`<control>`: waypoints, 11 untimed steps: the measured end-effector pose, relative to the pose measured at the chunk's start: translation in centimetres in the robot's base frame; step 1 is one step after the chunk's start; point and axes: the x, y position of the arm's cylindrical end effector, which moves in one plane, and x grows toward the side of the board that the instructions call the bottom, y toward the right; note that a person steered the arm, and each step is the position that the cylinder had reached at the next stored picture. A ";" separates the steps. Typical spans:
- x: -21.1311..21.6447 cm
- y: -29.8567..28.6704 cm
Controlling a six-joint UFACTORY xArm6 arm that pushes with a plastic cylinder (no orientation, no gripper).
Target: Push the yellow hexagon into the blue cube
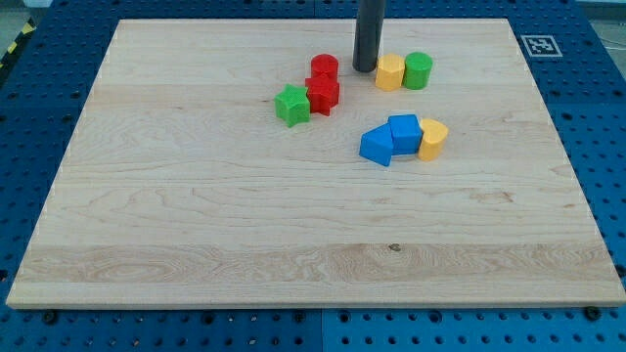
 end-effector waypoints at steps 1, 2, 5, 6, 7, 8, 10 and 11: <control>-0.4 1.1; -0.4 2.5; -0.4 4.4; -0.6 3.0; -1.3 1.2; -1.2 0.9; -0.9 1.6; -1.1 2.7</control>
